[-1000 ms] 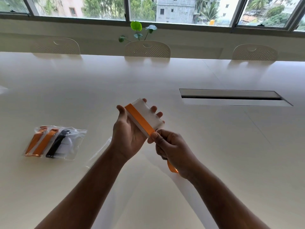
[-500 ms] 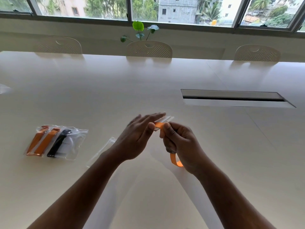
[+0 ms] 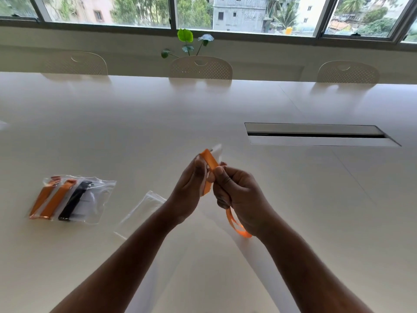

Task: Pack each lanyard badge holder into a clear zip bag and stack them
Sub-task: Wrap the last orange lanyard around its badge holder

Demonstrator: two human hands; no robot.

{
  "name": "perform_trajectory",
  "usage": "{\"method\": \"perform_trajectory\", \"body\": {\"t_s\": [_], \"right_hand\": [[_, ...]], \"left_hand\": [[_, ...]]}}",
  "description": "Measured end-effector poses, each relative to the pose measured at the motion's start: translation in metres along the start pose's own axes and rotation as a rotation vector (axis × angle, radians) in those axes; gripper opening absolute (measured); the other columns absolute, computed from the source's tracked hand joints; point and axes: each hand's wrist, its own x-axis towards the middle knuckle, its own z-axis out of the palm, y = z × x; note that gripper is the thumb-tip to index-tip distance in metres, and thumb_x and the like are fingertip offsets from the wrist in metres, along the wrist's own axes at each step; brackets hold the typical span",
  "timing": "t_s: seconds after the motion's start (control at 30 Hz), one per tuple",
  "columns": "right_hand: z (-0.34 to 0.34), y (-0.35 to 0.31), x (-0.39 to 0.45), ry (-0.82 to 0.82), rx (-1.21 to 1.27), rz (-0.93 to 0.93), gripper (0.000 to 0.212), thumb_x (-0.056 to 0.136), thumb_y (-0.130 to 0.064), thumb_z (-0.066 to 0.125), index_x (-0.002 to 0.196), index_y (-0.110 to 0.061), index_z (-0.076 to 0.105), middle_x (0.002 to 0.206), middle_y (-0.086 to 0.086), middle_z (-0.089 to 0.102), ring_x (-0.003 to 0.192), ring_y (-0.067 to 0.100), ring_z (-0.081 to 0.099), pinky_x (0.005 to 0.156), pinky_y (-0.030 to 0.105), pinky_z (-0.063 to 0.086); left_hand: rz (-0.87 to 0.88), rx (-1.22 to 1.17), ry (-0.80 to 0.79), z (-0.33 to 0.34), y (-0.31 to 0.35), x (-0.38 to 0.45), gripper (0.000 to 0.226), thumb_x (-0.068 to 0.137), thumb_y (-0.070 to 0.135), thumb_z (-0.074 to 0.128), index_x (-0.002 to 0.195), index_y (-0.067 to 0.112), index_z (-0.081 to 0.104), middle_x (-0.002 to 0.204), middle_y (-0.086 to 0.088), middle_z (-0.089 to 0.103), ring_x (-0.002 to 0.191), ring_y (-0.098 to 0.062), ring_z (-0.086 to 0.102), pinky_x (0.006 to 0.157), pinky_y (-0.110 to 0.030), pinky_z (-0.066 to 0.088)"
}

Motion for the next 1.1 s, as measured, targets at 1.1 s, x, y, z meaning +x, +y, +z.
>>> {"method": "perform_trajectory", "body": {"t_s": [1.1], "right_hand": [[0.005, 0.022, -0.005, -0.013, -0.396, 0.178, 0.025, 0.108, -0.030, 0.050, 0.106, -0.020, 0.072, 0.051, -0.006, 0.049, 0.043, 0.005, 0.038, 0.045, 0.017, 0.034]], "left_hand": [[-0.119, -0.624, 0.269, -0.013, 0.021, 0.011, 0.046, 0.095, 0.030, 0.051, 0.137, 0.010, 0.050, 0.125, -0.016, 0.069, 0.118, -0.038, 0.067, 0.088, -0.052, 0.059]]}}
